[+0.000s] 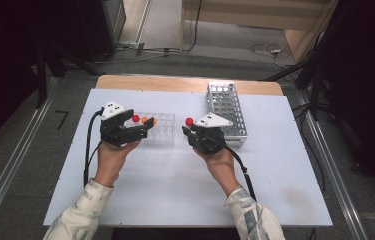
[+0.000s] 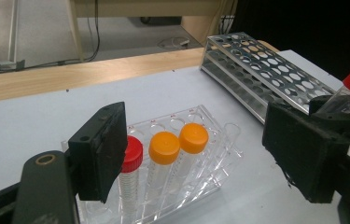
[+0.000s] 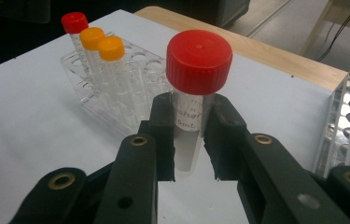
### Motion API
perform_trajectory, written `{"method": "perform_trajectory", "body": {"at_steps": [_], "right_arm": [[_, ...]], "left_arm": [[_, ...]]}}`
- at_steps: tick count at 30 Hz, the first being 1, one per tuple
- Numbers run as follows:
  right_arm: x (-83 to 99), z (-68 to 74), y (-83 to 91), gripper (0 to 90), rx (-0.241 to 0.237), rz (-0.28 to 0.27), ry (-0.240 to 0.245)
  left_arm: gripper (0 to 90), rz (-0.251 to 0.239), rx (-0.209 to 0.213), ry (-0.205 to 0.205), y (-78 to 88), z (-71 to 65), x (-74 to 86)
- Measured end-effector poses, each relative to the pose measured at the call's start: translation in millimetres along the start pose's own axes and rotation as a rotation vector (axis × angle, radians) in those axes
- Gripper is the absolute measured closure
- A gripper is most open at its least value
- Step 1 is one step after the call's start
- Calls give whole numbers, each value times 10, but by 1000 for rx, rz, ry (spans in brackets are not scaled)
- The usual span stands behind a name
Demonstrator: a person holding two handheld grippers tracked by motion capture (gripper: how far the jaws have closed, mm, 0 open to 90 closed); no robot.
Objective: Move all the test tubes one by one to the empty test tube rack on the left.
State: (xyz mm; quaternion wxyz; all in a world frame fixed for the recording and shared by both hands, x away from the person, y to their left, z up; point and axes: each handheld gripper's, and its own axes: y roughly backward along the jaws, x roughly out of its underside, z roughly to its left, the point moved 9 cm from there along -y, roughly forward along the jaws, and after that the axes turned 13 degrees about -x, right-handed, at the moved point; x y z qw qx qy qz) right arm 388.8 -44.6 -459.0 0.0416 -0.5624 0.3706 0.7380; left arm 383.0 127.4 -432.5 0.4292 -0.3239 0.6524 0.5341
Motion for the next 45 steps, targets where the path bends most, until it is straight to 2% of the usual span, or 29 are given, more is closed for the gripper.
{"method": "perform_trajectory", "body": {"at_steps": [25, 38, 45], "right_arm": [[78, 264, -248, 714, -56, 31, 18], [90, 346, -373, 713, -71, 57, 24], [77, 395, -429, 713, -81, 59, 26]], "left_arm": [[225, 6, 27, -29, 15, -131, 22], [225, 16, 82, -46, 23, -319, 54], [255, 31, 123, -79, 23, -444, 97]]}}
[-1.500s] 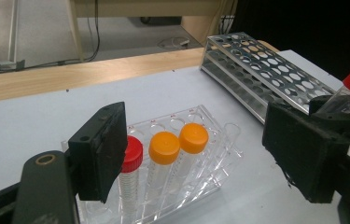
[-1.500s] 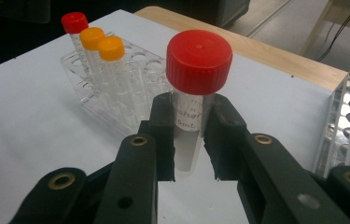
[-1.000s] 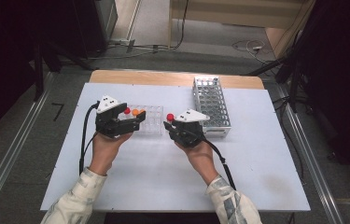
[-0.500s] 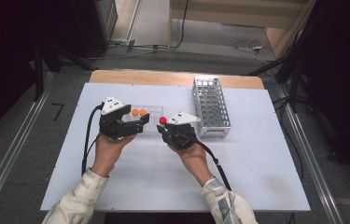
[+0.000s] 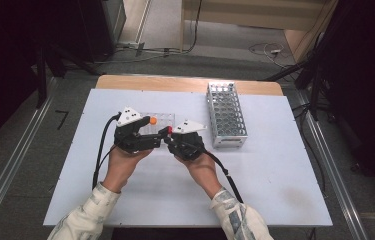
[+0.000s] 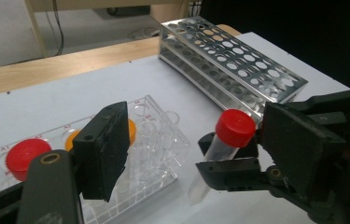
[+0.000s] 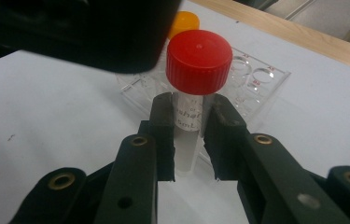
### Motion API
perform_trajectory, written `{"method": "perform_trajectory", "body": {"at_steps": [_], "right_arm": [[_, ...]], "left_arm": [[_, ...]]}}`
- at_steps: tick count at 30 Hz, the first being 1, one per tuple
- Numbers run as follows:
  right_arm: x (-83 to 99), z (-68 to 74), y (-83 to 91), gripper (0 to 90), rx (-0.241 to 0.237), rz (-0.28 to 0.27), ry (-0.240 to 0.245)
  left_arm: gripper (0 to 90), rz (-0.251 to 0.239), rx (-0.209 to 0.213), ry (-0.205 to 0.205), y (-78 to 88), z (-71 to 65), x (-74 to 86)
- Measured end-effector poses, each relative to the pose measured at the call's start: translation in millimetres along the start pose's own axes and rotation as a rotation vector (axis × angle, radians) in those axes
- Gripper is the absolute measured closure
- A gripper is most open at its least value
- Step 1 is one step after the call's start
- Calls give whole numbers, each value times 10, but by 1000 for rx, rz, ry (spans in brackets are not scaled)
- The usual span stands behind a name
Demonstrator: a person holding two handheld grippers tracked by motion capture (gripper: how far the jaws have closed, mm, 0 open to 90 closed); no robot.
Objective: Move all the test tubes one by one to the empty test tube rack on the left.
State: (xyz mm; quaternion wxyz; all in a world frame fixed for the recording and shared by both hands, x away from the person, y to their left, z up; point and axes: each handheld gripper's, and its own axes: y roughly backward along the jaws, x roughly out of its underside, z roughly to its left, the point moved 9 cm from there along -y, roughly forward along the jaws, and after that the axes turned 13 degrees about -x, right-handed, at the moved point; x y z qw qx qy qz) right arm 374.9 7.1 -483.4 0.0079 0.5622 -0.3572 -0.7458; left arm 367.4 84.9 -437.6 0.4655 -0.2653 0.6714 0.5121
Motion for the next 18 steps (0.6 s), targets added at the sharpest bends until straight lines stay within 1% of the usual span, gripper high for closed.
{"method": "perform_trajectory", "body": {"at_steps": [2, 6, 9, 11, 18], "right_arm": [[-5, 16, -9, 714, -5, 2, 2], [-22, 39, -20, 713, -7, 1, 3], [-28, 52, -27, 713, -13, 0, 10], [-27, 64, -29, 713, -14, 2, 11], [-36, 102, -29, 713, -21, 0, 19]], "left_arm": [[285, 2, 13, -7, -4, -26, 9], [375, 7, 43, -28, -9, -87, 33], [438, 10, 54, -40, -18, -120, 51], [479, 12, 56, -48, -22, -129, 62], [644, 14, 62, -53, -20, -138, 77]]}}
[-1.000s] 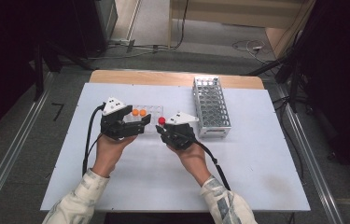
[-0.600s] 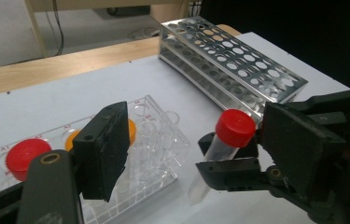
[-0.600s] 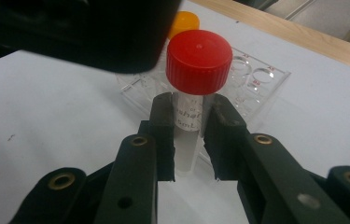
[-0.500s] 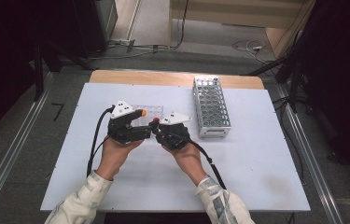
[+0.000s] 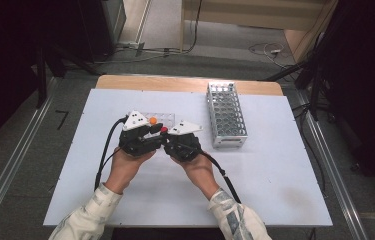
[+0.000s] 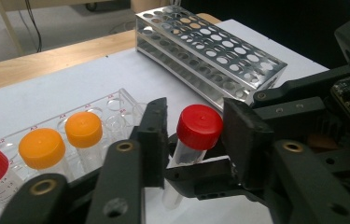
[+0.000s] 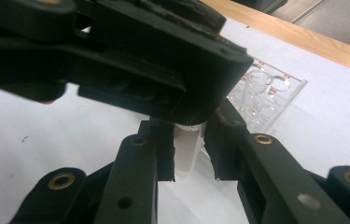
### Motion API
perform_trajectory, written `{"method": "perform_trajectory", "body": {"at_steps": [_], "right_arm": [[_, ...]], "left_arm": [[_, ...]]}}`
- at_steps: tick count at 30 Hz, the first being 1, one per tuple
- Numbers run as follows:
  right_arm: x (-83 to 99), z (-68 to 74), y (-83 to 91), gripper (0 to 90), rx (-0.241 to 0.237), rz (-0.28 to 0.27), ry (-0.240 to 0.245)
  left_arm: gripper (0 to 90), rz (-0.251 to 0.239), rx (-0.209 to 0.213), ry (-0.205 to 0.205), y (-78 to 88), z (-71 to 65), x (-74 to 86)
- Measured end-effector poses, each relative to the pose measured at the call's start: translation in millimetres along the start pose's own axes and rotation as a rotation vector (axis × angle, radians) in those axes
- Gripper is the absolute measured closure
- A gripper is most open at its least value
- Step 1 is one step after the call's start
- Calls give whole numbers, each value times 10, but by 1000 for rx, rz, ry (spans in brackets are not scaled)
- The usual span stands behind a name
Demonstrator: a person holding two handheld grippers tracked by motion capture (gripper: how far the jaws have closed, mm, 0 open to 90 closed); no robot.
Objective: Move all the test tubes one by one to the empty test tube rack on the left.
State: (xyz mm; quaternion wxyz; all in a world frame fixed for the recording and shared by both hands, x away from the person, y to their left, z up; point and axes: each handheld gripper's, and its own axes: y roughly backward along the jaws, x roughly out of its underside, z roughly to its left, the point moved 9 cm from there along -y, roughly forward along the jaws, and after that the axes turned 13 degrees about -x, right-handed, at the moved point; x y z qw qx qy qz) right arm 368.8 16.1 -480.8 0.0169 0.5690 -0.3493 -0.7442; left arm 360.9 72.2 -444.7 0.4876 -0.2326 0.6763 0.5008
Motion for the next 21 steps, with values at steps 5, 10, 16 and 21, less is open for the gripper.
{"method": "perform_trajectory", "body": {"at_steps": [5, 10, 16, 21], "right_arm": [[0, -1, 2, 712, 1, 0, 1], [2, 3, 6, 707, -2, 0, 0], [6, 8, 20, 578, -10, 4, -5], [42, -18, 37, 452, -17, 31, -25]], "left_arm": [[687, 1, 2, -9, -1, -11, 6], [695, 3, 2, -8, 5, -6, 5], [698, 1, -3, 0, 6, 16, 2], [698, -3, -9, 10, 20, 54, -11]]}}
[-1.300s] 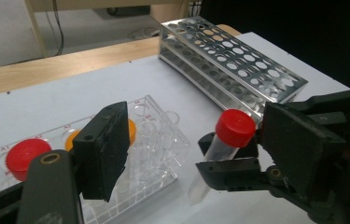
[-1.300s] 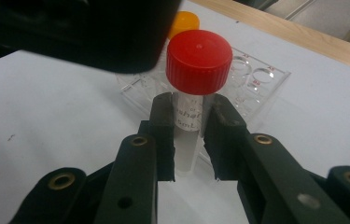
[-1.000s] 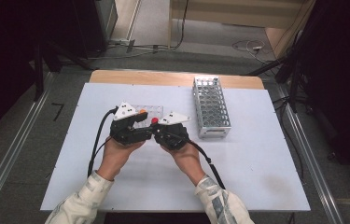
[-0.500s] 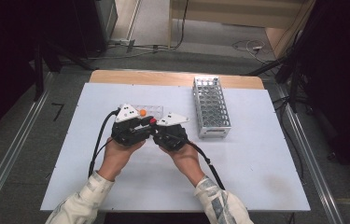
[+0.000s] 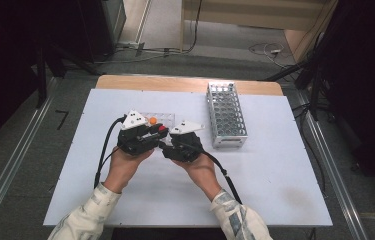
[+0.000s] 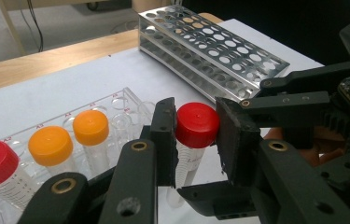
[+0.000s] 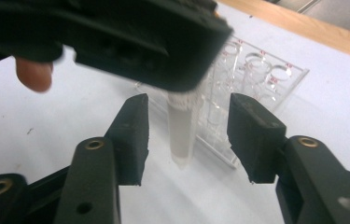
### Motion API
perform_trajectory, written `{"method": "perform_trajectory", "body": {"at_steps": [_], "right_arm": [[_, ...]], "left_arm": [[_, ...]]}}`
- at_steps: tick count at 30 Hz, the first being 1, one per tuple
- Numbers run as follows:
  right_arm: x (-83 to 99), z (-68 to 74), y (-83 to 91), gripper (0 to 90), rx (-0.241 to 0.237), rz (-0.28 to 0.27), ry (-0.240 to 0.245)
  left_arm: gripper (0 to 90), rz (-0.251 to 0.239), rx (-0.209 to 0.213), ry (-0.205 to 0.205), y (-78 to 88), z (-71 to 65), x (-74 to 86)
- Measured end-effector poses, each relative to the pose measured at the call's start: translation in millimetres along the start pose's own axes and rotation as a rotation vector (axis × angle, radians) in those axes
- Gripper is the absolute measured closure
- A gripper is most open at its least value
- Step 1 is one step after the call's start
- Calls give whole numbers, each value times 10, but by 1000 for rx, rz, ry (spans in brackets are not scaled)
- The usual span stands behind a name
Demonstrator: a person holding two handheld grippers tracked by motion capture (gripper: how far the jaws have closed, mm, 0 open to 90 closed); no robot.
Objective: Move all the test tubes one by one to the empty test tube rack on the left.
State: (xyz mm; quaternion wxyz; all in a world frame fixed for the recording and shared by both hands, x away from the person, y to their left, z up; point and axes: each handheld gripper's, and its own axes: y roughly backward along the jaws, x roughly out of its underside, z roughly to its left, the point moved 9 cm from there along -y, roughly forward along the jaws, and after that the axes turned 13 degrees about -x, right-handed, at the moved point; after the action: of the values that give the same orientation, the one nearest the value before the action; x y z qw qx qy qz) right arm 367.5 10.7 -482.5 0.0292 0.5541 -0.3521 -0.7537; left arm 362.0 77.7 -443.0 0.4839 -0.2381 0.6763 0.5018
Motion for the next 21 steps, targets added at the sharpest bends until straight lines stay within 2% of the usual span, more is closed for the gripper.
{"method": "perform_trajectory", "body": {"at_steps": [8, 21], "right_arm": [[35, -63, 58, 367, 3, 7, -15], [90, -129, 160, 347, 9, 11, -15]], "left_arm": [[698, -9, -7, 12, 23, 48, -21], [698, -15, -9, 41, 77, 133, -57]]}}
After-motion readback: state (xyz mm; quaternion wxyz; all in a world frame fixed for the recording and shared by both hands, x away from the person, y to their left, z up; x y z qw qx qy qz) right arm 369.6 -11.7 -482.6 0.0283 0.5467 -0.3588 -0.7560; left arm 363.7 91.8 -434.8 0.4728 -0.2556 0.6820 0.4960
